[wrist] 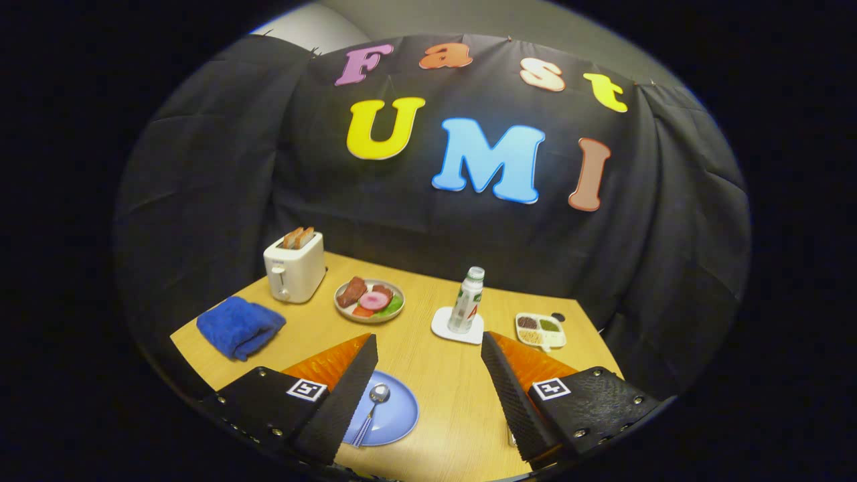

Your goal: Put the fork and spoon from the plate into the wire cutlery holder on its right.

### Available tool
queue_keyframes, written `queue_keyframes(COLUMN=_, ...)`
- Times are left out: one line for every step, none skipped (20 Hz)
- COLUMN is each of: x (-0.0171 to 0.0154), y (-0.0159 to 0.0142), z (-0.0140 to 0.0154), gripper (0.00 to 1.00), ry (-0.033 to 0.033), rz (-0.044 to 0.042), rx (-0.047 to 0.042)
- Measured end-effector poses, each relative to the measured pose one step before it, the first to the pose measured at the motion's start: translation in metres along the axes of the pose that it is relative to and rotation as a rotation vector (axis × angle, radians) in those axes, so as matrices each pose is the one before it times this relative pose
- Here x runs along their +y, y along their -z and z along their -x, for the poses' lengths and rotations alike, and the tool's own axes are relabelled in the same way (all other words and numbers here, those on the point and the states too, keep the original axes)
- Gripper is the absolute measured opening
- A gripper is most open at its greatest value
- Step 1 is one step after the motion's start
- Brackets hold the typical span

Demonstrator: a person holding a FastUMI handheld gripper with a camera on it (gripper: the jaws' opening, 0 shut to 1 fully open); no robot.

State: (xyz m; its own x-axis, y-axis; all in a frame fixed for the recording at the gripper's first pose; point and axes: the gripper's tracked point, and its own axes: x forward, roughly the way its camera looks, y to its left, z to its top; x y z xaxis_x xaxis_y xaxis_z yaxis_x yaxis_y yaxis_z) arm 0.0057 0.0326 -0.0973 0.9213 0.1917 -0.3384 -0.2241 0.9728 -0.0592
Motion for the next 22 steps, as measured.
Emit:
queue_keyframes(x=0.0037, y=0.00516, z=-0.00047, gripper=0.96, ry=-0.01454, rz=-0.01149, rx=0.02583)
queue_keyframes(x=0.0044, y=0.00619, z=-0.00142, gripper=0.96, ry=-0.00975, rz=-0.00353, rx=0.02004)
queue_keyframes(x=0.00235, y=0.00443, z=-0.00241, gripper=0.96, ry=-0.00472, rz=0.00534, rx=0.01863)
queue_keyframes(x=0.00433, y=0.00825, z=-0.0049, gripper=0.96, ry=-0.00543, rz=0.01054, rx=0.02384)
queue_keyframes(x=0.00377, y=0.00809, z=-0.00428, gripper=0.96, ry=-0.00863, rz=0.01139, rx=0.0323)
queue_keyframes(x=0.0046, y=0.00836, z=-0.00316, gripper=0.96, ry=-0.01182, rz=0.01039, rx=0.03329)
queue_keyframes(x=0.00483, y=0.00864, z=-0.00467, gripper=0.96, ry=-0.01133, rz=0.01031, rx=0.03782)
queue_keyframes(x=0.00513, y=0.01175, z=-0.00593, gripper=0.96, ry=-0.01378, rz=0.00537, rx=0.04131)
queue_keyframes(x=0.00382, y=0.01045, z=-0.00552, gripper=0.96, ry=-0.01245, rz=-0.00032, rx=0.0458)
queue_keyframes(x=0.00535, y=0.01104, z=-0.00601, gripper=0.96, ry=-0.01546, rz=-0.00967, rx=0.04408)
queue_keyframes(x=0.00305, y=0.00747, z=-0.00381, gripper=0.96, ry=-0.01727, rz=-0.01567, rx=0.03679)
queue_keyframes(x=0.00283, y=0.00836, z=-0.00464, gripper=0.96, ry=-0.00716, rz=-0.01077, rx=0.03191)
queue_keyframes(x=0.00017, y=0.00513, z=-0.00434, gripper=0.96, ry=-0.0052, rz=-0.00834, rx=0.02735)
queue_keyframes(x=0.00073, y=0.00654, z=-0.00406, gripper=0.96, ry=0.00183, rz=-0.00509, rx=0.02043)
queue_keyframes(x=-0.00051, y=0.00399, z=-0.00508, gripper=0.96, ry=-0.00142, rz=-0.00455, rx=0.01983)
queue_keyframes(x=0.00086, y=0.00461, z=-0.00619, gripper=0.96, ry=-0.00071, rz=-0.00495, rx=0.02013)
queue_keyframes(x=-0.00003, y=0.00367, z=-0.00365, gripper=0.96, ry=-0.00093, rz=-0.00341, rx=0.01959)
queue_keyframes(x=-0.00024, y=0.00496, z=-0.00379, gripper=0.96, ry=0.00613, rz=0.0022, rx=0.02481)
queue_keyframes(x=-0.00057, y=0.00459, z=-0.00241, gripper=0.96, ry=0.00066, rz=0.00569, rx=0.02247)
queue_keyframes(x=0.00219, y=0.00329, z=-0.00541, gripper=0.96, ry=-0.00186, rz=0.00358, rx=0.01549)
queue_keyframes(x=0.00121, y=0.00351, z=-0.00419, gripper=0.96, ry=-0.00486, rz=0.00244, rx=0.01718)
queue_keyframes(x=0.00053, y=0.00374, z=-0.0039, gripper=0.96, ry=0.00025, rz=0.0035, rx=0.01736)
